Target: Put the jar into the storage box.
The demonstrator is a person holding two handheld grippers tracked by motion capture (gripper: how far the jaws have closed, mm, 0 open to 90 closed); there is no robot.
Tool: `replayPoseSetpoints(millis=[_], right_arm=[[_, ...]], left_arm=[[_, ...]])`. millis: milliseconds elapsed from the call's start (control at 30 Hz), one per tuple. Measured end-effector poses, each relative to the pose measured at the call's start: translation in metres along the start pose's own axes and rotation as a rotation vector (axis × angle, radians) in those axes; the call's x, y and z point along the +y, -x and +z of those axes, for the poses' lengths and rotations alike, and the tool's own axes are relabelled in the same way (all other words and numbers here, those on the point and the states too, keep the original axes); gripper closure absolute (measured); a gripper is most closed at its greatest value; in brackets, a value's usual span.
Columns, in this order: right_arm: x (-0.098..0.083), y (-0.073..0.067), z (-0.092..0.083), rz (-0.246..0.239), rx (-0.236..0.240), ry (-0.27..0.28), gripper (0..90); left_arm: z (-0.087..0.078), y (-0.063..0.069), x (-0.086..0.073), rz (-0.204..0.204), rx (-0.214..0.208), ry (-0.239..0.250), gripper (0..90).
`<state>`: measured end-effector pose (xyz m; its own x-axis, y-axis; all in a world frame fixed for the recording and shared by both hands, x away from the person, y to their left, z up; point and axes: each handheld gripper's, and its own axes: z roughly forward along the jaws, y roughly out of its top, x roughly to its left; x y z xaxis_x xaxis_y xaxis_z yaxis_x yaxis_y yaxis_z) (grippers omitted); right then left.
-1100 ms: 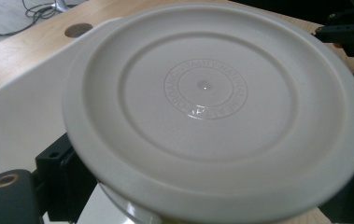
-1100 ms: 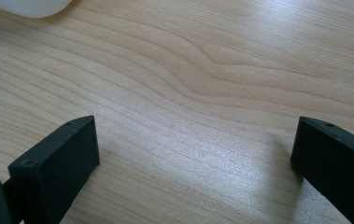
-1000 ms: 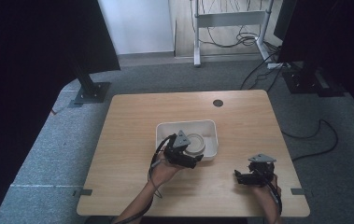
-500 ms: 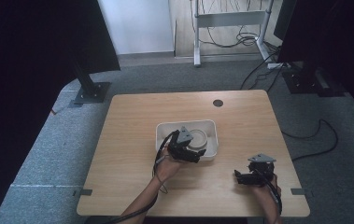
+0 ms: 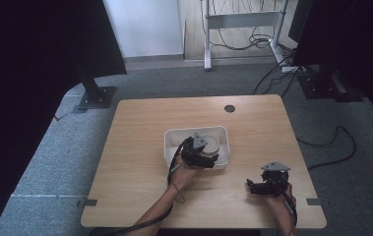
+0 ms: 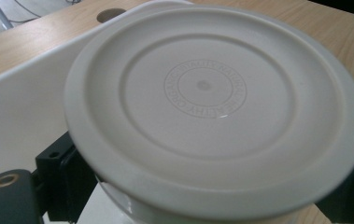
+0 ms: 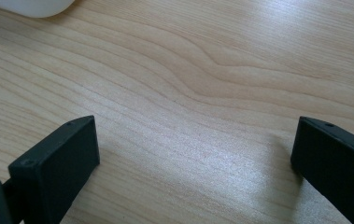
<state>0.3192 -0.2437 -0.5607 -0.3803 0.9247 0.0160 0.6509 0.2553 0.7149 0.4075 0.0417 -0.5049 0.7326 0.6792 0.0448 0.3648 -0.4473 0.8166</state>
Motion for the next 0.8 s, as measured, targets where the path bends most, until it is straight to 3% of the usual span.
replayPoseSetpoints(millis=[367,800], right_arm=[[0.000,0.000,0.000,-0.002,0.002,0.000,0.8],[0.000,0.000,0.000,-0.005,0.004,0.000,0.8]], left_arm=[[0.011,0.012,-0.004,-0.003,0.088,-0.029,10.3],[0.019,0.017,-0.011,-0.056,0.102,-0.059,10.3]])
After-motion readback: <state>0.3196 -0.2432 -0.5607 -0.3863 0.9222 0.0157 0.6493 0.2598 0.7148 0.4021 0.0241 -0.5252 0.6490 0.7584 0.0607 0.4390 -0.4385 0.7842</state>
